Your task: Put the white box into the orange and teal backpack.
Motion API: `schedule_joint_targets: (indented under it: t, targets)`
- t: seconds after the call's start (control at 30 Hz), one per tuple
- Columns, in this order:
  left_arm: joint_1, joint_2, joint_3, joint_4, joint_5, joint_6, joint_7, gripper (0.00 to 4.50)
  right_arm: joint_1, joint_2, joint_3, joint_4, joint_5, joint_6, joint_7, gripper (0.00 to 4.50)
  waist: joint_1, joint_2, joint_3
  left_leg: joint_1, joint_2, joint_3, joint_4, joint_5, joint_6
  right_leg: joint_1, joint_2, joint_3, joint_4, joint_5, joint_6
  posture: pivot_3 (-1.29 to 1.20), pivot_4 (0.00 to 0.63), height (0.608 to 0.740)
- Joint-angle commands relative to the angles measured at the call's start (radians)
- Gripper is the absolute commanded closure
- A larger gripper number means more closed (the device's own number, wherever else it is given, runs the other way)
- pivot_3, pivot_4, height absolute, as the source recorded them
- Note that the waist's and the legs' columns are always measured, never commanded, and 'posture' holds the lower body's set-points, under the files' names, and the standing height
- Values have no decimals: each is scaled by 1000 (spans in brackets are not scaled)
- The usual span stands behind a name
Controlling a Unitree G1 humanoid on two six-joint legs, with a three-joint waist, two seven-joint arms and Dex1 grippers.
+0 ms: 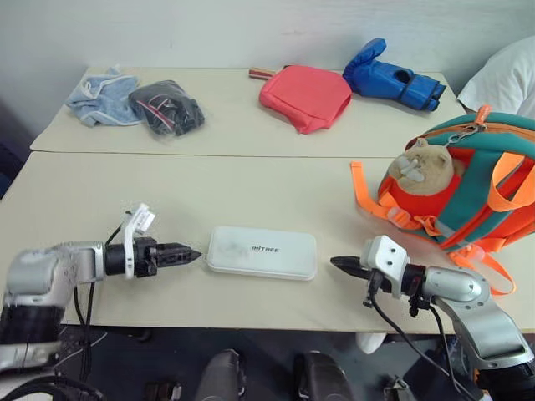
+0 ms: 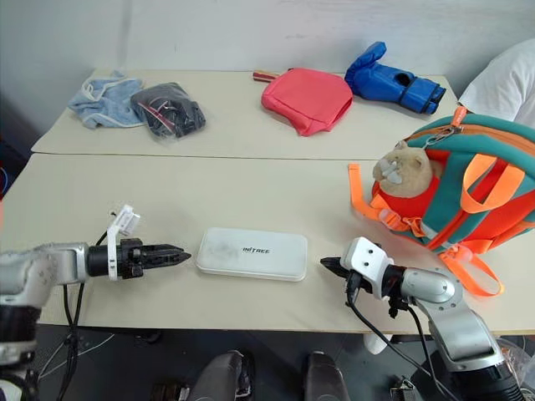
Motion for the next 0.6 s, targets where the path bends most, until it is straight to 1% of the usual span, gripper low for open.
schedule_joint_targets:
  t: [0.03,0.1,0.17,0.23,0.3,0.4,0.47,0.53,0.6]
  targets:
    - [-168,-11,-52,160,-29,279,27,483,-18,-3,-5,-8,13,-22,8,4500,9,-1,0,-1,0,0,1,0,0,0,2,0,1,0,0,0,150,740]
    - [-234,-25,-90,201,-32,363,26,15,-29,2,3,-3,11,-23,7,4500,12,-2,0,-1,-1,0,2,1,1,-1,3,0,2,0,0,0,150,740]
    - [-291,-62,-85,270,-26,386,59,15,-38,4,11,2,9,-25,9,4500,12,-2,0,-1,-3,0,2,1,1,-1,2,1,3,0,1,0,150,740]
    - [-332,-82,-124,323,-38,392,66,15,-53,6,25,11,2,-33,15,4500,12,-2,0,-1,-4,0,2,1,2,-1,1,1,3,0,1,0,150,740]
    - [-353,-92,-162,353,-53,392,76,15,-63,9,34,17,1,-36,15,4500,13,-2,0,-1,-3,0,3,1,2,-1,1,1,3,0,1,0,150,740]
    - [-374,-142,-178,396,-60,392,118,15,-80,15,50,30,-2,-42,16,4500,16,-2,0,-1,-4,0,3,1,2,0,0,1,4,0,1,0,150,740]
    - [-385,-162,-185,419,-84,392,135,15,-86,19,59,38,-5,-48,18,4500,18,-2,-1,-1,-5,0,4,2,2,0,-1,1,5,0,1,0,150,740]
    - [-407,-206,-153,476,-128,392,164,15,-99,28,73,52,-13,-55,19,4500,22,-3,-1,-1,-5,0,5,2,3,0,-1,1,5,0,1,0,150,740]
    - [-407,-232,-175,496,-201,392,185,15,-115,38,88,71,-19,-63,22,4500,26,-3,-1,-1,-5,-1,5,2,3,1,-1,1,5,0,1,0,150,740]
